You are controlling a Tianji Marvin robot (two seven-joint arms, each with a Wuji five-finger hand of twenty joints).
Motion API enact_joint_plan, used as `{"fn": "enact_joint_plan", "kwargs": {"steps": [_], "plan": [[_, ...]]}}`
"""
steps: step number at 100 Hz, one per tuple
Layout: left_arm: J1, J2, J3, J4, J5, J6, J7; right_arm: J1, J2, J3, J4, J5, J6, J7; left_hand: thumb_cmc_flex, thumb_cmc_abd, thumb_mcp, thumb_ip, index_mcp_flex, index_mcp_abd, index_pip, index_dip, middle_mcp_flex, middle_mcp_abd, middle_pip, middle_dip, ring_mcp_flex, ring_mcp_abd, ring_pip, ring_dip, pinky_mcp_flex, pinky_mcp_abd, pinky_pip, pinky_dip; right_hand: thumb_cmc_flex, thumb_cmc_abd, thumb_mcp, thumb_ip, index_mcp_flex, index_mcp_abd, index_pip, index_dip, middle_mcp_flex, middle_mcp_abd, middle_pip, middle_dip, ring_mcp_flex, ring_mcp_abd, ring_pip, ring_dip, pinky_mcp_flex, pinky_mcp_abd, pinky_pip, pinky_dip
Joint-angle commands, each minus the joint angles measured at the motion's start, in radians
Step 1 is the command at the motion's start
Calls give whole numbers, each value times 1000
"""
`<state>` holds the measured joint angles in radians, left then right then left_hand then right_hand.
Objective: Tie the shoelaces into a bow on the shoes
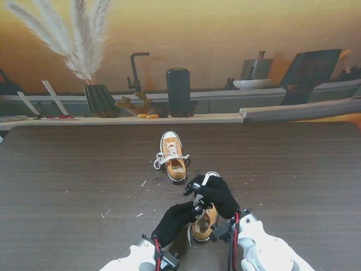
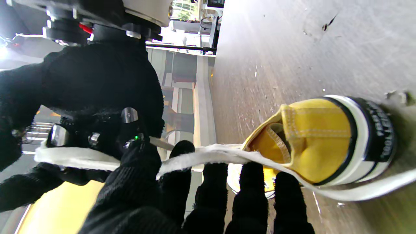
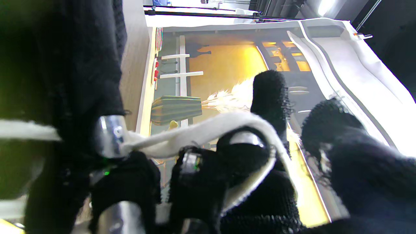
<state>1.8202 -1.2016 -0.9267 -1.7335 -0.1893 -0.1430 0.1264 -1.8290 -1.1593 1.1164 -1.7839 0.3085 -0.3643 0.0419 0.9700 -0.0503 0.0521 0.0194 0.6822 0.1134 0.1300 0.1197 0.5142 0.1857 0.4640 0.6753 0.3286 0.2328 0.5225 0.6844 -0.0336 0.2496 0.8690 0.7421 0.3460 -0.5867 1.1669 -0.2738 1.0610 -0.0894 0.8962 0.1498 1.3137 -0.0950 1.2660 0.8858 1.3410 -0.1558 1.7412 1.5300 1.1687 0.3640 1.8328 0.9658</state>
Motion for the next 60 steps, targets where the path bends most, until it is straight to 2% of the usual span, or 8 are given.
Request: {"fn": "enact_joint_plan", "kwargs": {"steps": [1,14,37,43,60], "plan": [[-3,0,3,0,-10,0,-29,-8,5,-3,-5,3,-6,23,-6,62,-38,19,-113,-125,-41,-11,-22,-3,-3,26,-33,-23,-15,2,-10,-56,-16,13,-13,-4,9,-19,-17,9,-10,8,137,155,123,19,-23,-143,46,22,26,-8,261,-2],[-1,2,5,6,-23,-12,-40,-10,7,-1,-7,2,-11,27,-32,49,-42,37,-237,-174,-25,2,-47,-8,-9,29,-45,-30,-17,6,-17,-69,-29,16,-14,-2,8,-19,-17,6,-9,7,137,155,123,19,-23,-143,46,23,26,-8,261,-2],[-5,5,10,27,-63,-58,-67,-12,6,0,-5,1,-9,26,-79,38,-43,50,-378,-270,-39,-5,-114,-23,-29,28,-94,-54,-39,6,-42,-99,-70,13,-14,-2,8,-19,-18,7,-8,6,137,154,122,19,-23,-143,46,23,26,-8,261,-2],[-10,5,14,34,-91,-74,-78,-13,7,-1,-5,3,-11,30,-89,32,-40,53,-399,-290,-35,-5,-134,-28,-33,28,-109,-60,-46,7,-48,-105,-86,14,-13,-3,8,-19,-18,6,-8,6,137,155,121,19,-23,-143,46,23,26,-8,261,-2],[-11,0,21,42,-140,-109,-82,-14,10,-1,-2,-4,-14,35,-103,25,-35,56,-417,-293,-22,-3,-161,-37,-38,30,-126,-67,-58,8,-48,-110,-133,13,-13,-3,7,-20,-18,3,-7,5,137,155,120,19,-23,-143,46,23,26,-8,261,-2]]}}
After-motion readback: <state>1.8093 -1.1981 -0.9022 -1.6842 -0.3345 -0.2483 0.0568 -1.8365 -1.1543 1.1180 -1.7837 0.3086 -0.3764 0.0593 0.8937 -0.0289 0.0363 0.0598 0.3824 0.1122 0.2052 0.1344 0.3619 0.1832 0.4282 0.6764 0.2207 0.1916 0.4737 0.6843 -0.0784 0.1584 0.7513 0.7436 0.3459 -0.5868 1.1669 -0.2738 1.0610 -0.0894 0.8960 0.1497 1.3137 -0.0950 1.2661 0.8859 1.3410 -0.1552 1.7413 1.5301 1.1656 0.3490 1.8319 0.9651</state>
